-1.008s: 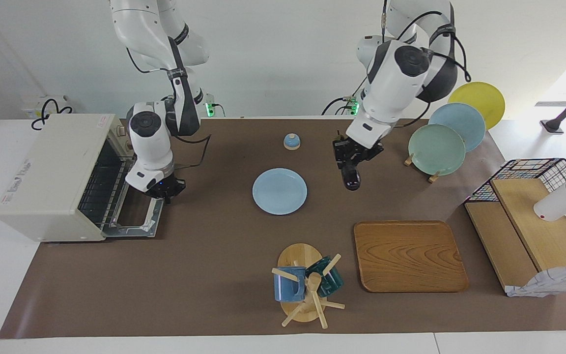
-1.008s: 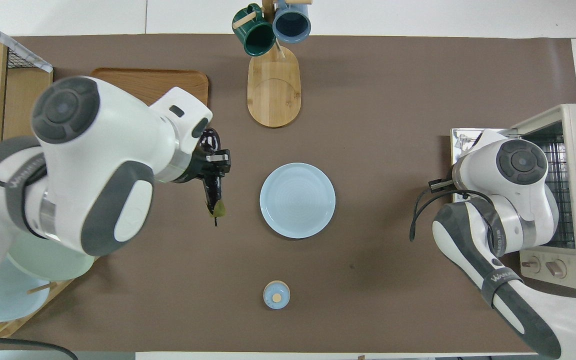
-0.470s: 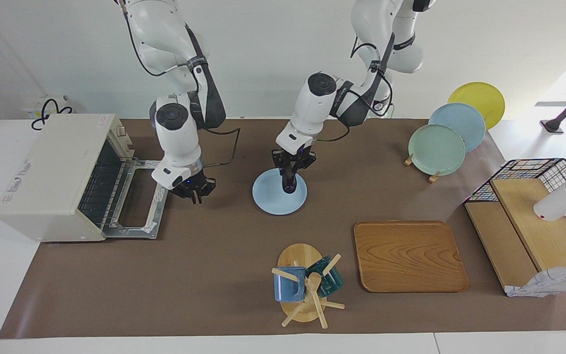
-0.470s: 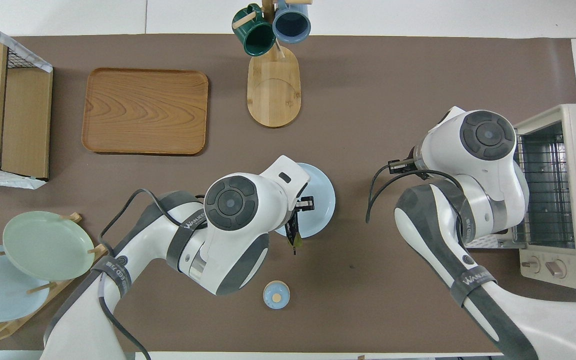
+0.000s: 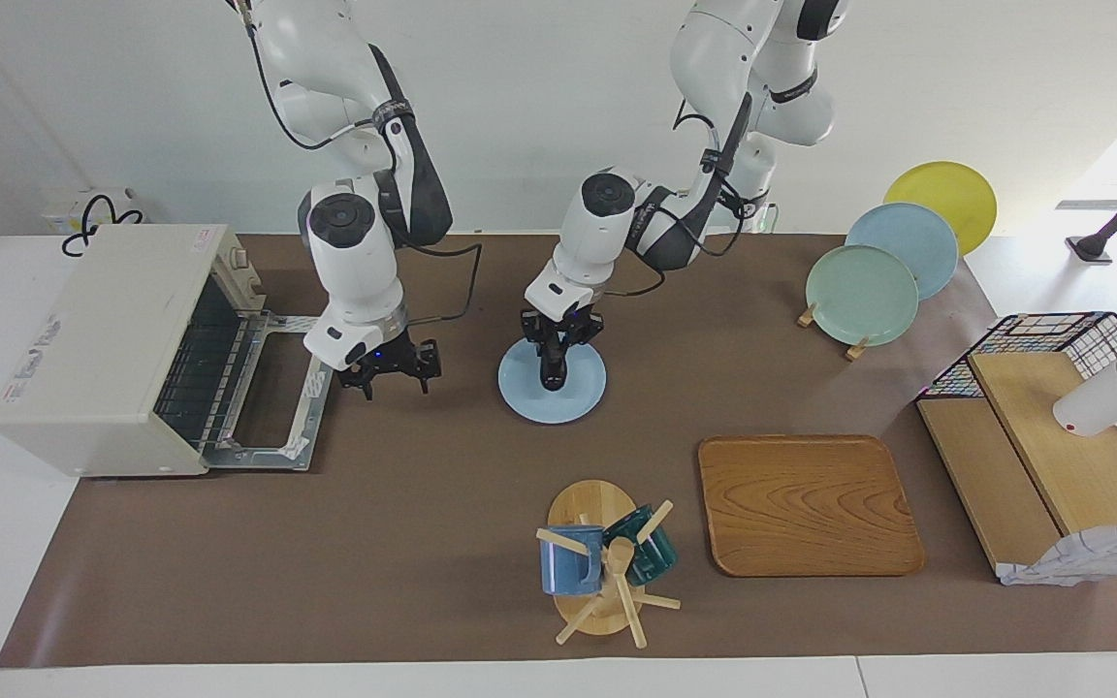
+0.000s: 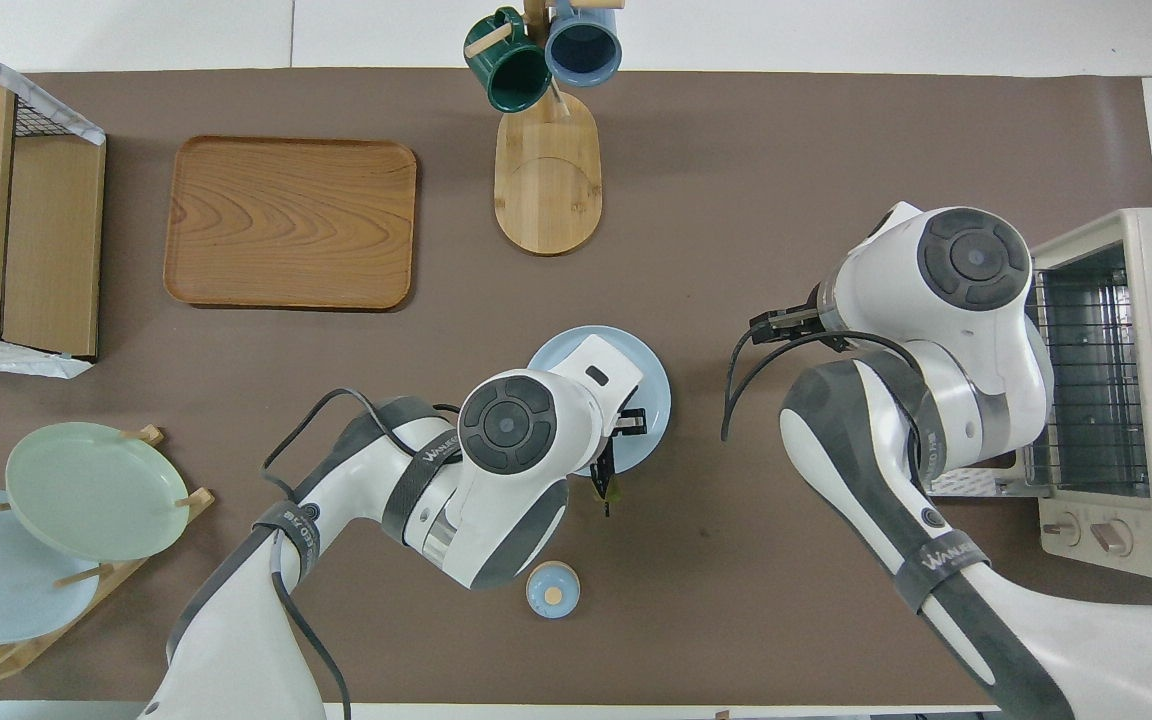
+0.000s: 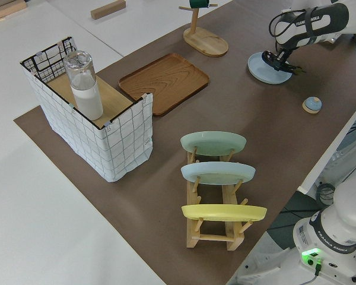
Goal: Put eggplant into oven
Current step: 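Lower the eggplant onto the blue plate while the right gripper approaches the plate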
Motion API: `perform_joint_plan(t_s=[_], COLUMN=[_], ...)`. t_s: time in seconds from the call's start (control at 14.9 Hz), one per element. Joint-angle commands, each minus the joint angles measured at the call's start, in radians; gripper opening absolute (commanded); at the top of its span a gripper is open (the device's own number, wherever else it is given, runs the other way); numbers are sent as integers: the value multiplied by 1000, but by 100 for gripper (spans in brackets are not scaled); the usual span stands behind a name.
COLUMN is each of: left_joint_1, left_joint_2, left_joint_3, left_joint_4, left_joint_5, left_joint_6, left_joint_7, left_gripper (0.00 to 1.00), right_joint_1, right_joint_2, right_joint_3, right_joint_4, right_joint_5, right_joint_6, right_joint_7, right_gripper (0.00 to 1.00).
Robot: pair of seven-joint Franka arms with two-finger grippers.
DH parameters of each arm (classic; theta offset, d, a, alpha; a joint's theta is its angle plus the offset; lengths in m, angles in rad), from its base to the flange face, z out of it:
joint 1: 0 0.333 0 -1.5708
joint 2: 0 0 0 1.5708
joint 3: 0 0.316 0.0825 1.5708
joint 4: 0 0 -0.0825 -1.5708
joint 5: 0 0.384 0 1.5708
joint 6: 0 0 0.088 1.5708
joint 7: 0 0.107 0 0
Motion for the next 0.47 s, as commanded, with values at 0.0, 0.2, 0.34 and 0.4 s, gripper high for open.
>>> perform_joint_plan(t_s=[0.0,0.2,0.34,0.4], left_joint_1=[17,41,99,129], left_joint_2=[-3,-15,-51,-80], left_joint_3=[18,21,22,22], left_joint_4=[-10,-4,12,22], left_joint_5=[-15,-15,-13,-13], left_joint_6=[18,-3,-81,-142], left_joint_7=[31,33,59,99], left_gripper=[60,100,100,100], right_joint_1=[2,1,-1,1], right_joint_2=[11,11,13,14], right_joint_3=[0,0,0,0], right_joint_4=[19,19,22,34], right_joint_5=[28,28,28,30], right_joint_6=[-16,-18,-16,-22], right_joint_7=[-18,-21,-21,-21], right_gripper=[100,100,100,100])
